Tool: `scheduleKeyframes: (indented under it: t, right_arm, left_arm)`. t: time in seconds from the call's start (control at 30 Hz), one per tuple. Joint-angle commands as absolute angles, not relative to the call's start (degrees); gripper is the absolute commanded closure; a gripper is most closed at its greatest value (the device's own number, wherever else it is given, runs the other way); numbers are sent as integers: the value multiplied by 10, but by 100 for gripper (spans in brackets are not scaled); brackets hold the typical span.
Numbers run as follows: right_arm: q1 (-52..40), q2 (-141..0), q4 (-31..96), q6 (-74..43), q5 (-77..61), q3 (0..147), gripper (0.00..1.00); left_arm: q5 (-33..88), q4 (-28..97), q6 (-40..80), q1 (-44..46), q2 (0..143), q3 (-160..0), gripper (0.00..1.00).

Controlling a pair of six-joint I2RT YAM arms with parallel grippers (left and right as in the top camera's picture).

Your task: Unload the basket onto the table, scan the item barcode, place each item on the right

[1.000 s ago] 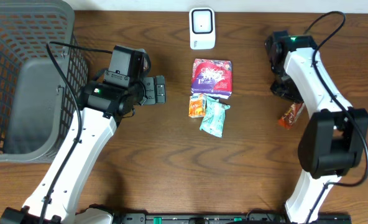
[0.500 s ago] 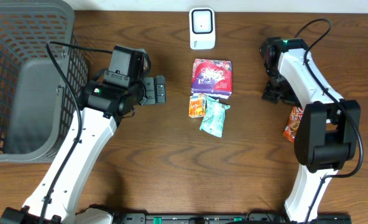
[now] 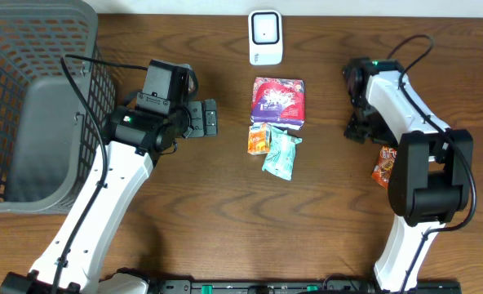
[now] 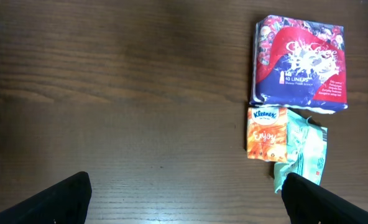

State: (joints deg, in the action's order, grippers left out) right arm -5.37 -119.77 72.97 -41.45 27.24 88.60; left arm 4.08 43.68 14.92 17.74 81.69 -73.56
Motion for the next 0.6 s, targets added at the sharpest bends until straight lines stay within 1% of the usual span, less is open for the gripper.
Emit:
scheduleKeyframes:
  t: [0.0,0.1,0.23,0.3,0.43,0.57]
  right_arm:
    - [-51,-1197,712,-432,293,852,4]
    - [-51,-1197,702,-432,293,828,6]
    - [-49,-1197,691,-432,295,794,5]
    - [-49,-1197,681,-432,292,777,7]
    - [-49,-1197,658,-432,281,743,15]
    - [-49,-1197,627,-432,272,714,31]
  left_arm:
    - [34,440,144,175,820,-743,2]
    - [34,440,144,175,820,-743,2]
    - [34,440,144,175,820,-743,2]
    - [34,439,144,175,820,-743,2]
    - [34,440,144,175,820,-743,2]
    - [34,439,144,175,820,-743,2]
